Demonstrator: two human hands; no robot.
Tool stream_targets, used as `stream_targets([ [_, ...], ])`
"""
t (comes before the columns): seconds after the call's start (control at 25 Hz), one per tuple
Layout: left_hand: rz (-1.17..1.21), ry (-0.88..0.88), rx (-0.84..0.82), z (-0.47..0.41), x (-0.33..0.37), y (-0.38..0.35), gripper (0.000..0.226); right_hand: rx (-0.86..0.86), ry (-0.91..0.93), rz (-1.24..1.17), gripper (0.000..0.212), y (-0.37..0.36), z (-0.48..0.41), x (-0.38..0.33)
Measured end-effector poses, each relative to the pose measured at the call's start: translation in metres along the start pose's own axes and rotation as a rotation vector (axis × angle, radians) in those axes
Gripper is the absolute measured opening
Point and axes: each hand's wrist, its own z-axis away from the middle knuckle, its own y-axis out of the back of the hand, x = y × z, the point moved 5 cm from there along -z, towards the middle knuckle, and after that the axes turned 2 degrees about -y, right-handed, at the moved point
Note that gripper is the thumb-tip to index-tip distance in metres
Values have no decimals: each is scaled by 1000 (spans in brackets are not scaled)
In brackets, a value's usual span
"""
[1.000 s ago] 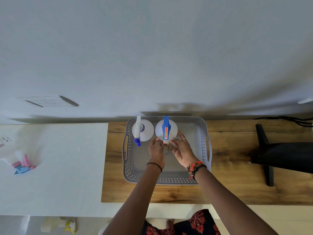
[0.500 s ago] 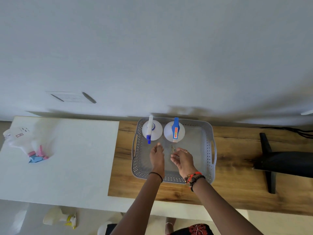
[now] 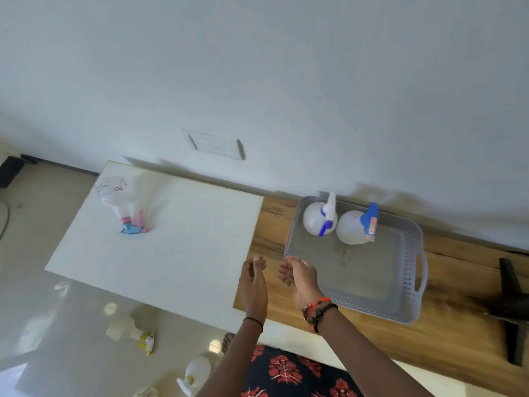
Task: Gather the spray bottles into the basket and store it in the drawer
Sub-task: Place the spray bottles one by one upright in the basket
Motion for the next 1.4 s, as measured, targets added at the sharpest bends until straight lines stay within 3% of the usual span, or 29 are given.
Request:
stream_targets([
  [0.24, 79, -5, 159, -73, 18, 113, 25, -97, 32, 88, 6, -115, 2, 15],
  [0.76, -186, -102, 367, -299, 77, 330, 30, -300, 93, 319, 19, -385, -31, 26],
  [0.88, -228, -44, 281, -346, 80, 345, 39, -325, 100, 449, 21, -430, -45, 33],
  [1.0, -288, 16, 113, -388, 83, 344, 62, -337, 118, 590, 23, -473, -61, 38],
  [1.24, -494, -183, -177, -441, 107, 327, 103, -421, 81, 720, 28, -524, -75, 50],
  [1.4, -713, -218, -307, -455, 108, 319, 104, -515, 122, 811, 49, -537, -79, 54],
])
